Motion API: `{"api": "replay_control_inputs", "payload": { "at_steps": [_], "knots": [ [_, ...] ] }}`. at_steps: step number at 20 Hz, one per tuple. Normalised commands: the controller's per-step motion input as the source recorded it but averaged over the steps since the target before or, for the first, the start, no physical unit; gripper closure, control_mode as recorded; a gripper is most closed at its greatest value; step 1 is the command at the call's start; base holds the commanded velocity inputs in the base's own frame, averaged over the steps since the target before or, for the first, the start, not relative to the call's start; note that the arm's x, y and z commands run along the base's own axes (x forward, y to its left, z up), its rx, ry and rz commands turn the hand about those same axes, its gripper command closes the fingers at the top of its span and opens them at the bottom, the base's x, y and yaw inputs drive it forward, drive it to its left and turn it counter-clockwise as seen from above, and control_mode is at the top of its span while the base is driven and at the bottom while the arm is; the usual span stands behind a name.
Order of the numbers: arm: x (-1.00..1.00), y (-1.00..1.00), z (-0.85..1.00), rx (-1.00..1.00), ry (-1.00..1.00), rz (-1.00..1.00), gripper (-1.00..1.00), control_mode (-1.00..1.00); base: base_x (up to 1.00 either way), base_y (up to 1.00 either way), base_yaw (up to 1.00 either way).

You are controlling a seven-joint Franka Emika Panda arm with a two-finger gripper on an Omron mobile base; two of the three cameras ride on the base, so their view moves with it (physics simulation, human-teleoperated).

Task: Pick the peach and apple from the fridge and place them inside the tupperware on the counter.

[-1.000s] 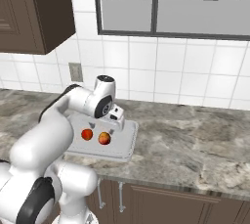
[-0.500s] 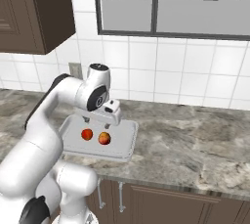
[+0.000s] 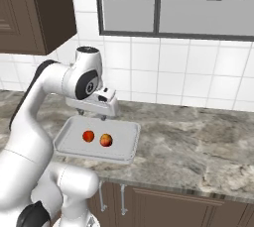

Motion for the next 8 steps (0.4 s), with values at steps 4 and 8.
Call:
{"api": "replay_control_inputs", "payload": {
  "at_steps": [4, 8],
  "knots": [
    [-0.29, 0.08, 0.51, -0.06, 0.0, 0.0, -1.0, -1.0, 0.0, 0.0, 0.0],
    [-0.41, 0.15, 0.29, -0.05, -0.13, 0.0, -1.0, -1.0, 0.0, 0.0, 0.0]
  ]
}}
